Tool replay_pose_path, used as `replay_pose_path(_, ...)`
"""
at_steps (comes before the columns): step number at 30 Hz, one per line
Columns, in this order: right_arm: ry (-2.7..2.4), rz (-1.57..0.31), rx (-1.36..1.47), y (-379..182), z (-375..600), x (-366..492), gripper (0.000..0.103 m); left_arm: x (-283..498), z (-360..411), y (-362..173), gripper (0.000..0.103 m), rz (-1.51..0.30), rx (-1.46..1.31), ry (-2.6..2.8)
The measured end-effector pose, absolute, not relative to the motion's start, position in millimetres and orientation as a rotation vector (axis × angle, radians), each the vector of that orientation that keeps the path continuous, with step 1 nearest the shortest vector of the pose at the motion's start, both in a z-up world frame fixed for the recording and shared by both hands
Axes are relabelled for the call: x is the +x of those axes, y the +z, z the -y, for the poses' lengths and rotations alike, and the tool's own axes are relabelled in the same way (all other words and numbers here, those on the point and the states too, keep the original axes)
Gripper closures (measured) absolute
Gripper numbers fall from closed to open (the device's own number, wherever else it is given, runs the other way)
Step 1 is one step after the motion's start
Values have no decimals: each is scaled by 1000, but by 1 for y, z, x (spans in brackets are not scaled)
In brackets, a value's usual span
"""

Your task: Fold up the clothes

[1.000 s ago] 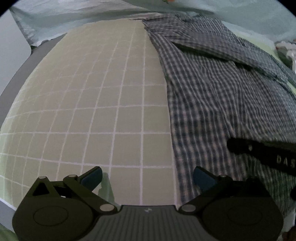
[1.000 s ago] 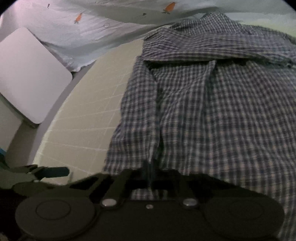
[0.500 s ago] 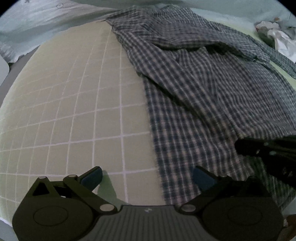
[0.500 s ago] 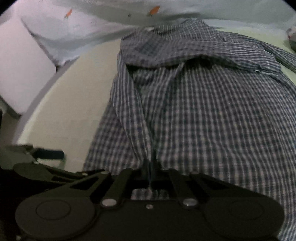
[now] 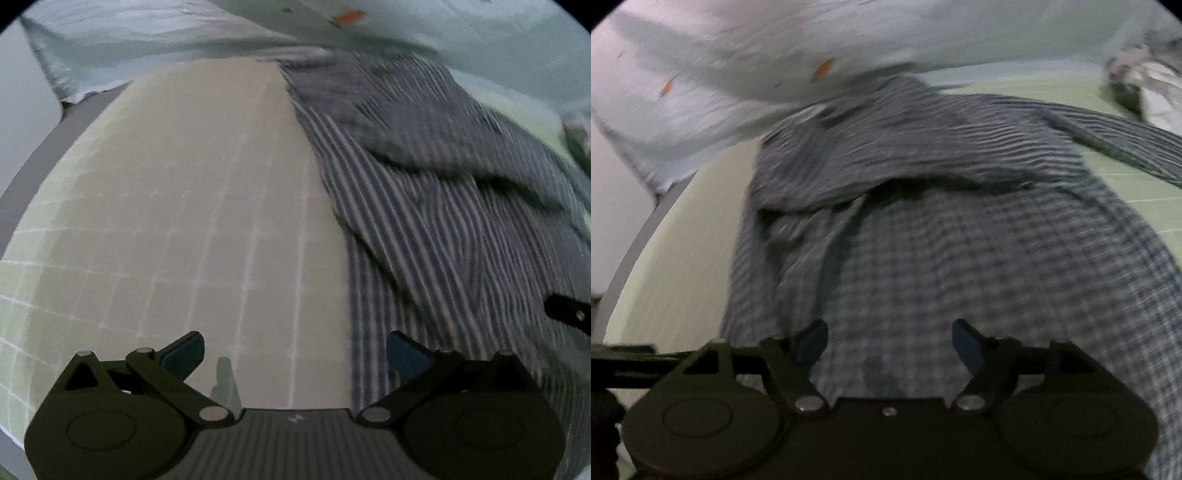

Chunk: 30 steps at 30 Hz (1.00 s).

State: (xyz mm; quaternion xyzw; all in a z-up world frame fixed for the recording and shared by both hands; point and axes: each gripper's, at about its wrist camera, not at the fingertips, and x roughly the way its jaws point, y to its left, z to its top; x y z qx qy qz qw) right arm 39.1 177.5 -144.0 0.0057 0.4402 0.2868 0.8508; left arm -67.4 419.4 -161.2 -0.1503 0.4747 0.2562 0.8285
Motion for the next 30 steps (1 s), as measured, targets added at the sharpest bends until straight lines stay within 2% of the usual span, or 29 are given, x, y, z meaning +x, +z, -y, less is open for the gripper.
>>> replay_pose_path(2,561,-914,29,-144,-173,58,17,-58,-431,-156,0,-980,-344,567)
replay_pose_path(6,472,-889,78,-143,-160,99,15,-37,-457,-147,0,-929,-386,607)
replay_pose_path(15,309,-854,140,-148,-143,201,16,48,-544,-140,0,-840,-478,632)
replay_pose_path(21,296,-913,87,-158,-154,256,51,124,-604,-146,2,-803,-530,635)
replay_pose_path(22,309,-921,76,-159,-157,258,62,132,-609,-149,8,-805,-540,632)
replay_pose_path(23,322,-929,66,-161,-159,261,73,141,-614,-153,18,-808,-549,629)
replay_pose_path(25,342,-938,45,-163,-165,264,86,158,-624,-160,27,-812,-569,622)
replay_pose_path(27,342,-927,49,-160,-166,263,92,175,-634,-167,36,-817,-589,615)
replay_pose_path(28,342,-919,59,-158,-166,263,96,184,-639,-171,49,-819,-598,612)
replay_pose_path(29,340,-910,68,-156,-166,263,97,192,-644,-174,67,-821,-608,609)
replay_pose_path(30,338,-894,67,-151,-167,263,98,201,-649,-178,79,-823,-618,605)
